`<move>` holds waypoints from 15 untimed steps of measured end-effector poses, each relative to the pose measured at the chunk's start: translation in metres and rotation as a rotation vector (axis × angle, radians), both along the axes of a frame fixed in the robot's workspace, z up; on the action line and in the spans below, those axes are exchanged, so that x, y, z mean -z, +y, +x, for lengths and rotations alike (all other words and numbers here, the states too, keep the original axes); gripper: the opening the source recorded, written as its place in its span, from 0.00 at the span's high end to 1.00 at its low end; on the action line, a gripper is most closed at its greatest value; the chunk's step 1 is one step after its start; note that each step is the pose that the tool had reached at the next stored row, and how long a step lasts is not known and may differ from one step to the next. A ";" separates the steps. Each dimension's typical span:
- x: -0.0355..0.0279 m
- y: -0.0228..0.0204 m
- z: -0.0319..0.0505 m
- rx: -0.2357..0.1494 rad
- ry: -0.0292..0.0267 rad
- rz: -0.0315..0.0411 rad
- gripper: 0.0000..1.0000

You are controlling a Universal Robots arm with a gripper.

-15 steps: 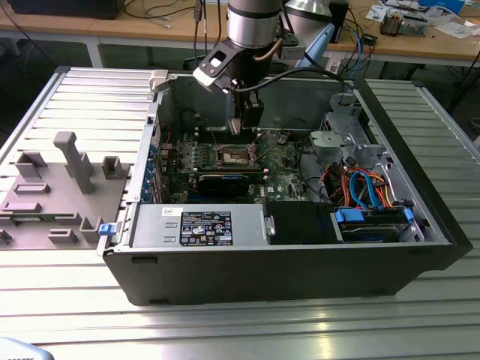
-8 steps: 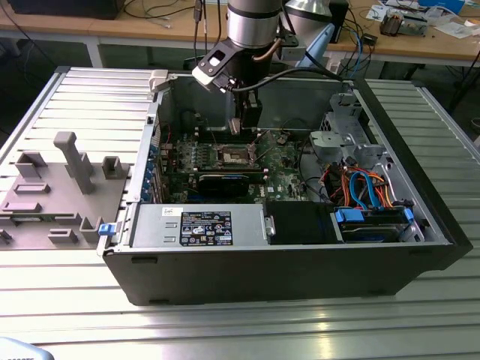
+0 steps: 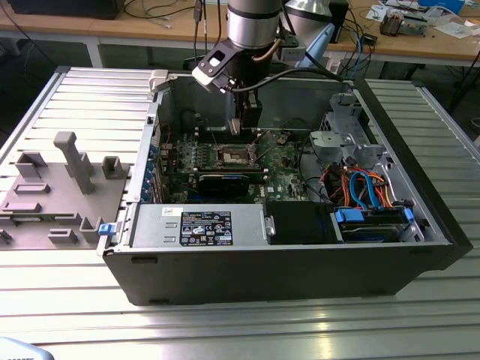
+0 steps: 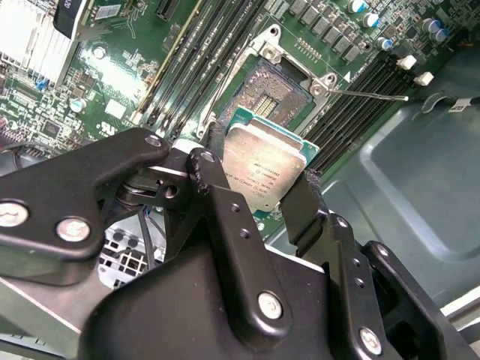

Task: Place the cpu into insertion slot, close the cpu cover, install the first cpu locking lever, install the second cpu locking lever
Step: 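Place the cpu into insertion slot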

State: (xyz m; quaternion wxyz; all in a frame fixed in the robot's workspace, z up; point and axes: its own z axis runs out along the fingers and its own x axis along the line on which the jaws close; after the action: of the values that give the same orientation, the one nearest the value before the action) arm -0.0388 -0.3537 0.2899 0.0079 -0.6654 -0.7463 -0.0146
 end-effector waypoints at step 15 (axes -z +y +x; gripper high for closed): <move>0.0050 0.0000 0.0000 0.000 -0.0001 0.0000 0.45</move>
State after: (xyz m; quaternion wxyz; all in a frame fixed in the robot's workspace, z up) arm -0.0388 -0.3537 0.2849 0.0078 -0.6654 -0.7463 -0.0146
